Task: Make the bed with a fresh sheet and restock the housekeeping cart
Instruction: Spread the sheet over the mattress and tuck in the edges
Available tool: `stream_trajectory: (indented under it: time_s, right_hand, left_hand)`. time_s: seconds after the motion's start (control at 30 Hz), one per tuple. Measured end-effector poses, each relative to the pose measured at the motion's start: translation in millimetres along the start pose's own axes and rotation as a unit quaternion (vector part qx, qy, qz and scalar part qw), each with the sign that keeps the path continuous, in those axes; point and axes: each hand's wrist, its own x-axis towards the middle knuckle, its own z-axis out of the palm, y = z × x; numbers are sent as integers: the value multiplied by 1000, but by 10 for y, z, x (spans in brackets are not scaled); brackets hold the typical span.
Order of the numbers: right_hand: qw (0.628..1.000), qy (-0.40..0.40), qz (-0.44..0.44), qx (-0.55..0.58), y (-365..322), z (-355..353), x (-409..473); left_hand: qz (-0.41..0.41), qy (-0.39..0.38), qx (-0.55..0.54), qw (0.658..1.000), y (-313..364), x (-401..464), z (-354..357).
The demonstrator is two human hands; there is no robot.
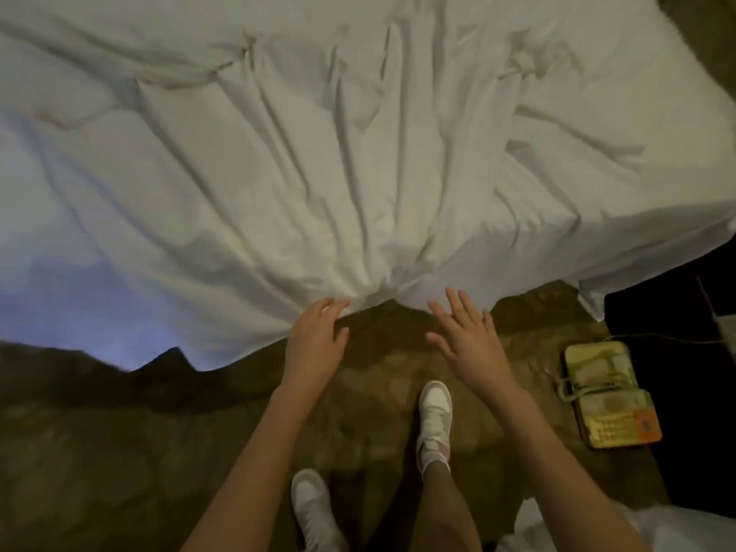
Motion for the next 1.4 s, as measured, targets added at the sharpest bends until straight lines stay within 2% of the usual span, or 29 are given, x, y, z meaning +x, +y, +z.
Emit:
stream_trajectory:
  time_s: [0.23,0.53,0.6,0.7,0.77,0.8,0.87,0.93,1.03,1.17,1.23,1.3,1.33,1.4]
  right_hand:
    - [999,44,-17,-8,977,-819,1120]
    - [995,32,-96,-3,2168,-1610,2858]
    - [988,52,-145,-8,2307,-1699,3203]
    - [979,48,-196,17,2421,-1791,3611]
    - [972,54,-227,32,2427,-1874,3779]
    - [968,60,-242,40,2419,-1909,3843]
    - [964,65,-254,51,2381,-1973,3943]
    - [970,46,-224,80,2310,-2046,4012]
    - [963,20,-180,198,2145,-2167,4058]
    - [926,-23,-126,355,1836,-2349,4014]
    - [911,-39,-106,397,1721,-2430,3937]
    - [901,-41,-85,424,1689,-2486,3835]
    - [901,-38,-69,427,1711,-2502,3783]
    - [916,-20,-44,398,1807,-2533,3673]
  left_hand:
    - [62,5,-34,997,1130,1278,250]
    - [32,46,-152,987,2554,3076,766]
    - [26,64,-95,993,2672,3389,902]
    - [-30,109,35,993,2749,3684,1028]
    - [-54,157,61,984,2769,3765,1011]
    - [-66,181,30,981,2754,3794,974]
    - [-106,210,-99,967,2703,3845,844]
    - [-152,208,-252,933,2639,3882,650]
    - [-200,178,-413,871,2622,3822,412]
    - [-171,106,-559,804,2716,3676,264]
    - [-151,63,-536,828,2821,3600,222]
    - [-130,6,-459,879,2936,3535,214]
    - [-107,-32,-431,895,2990,3513,207]
    - [-70,-96,-404,907,3068,3513,159]
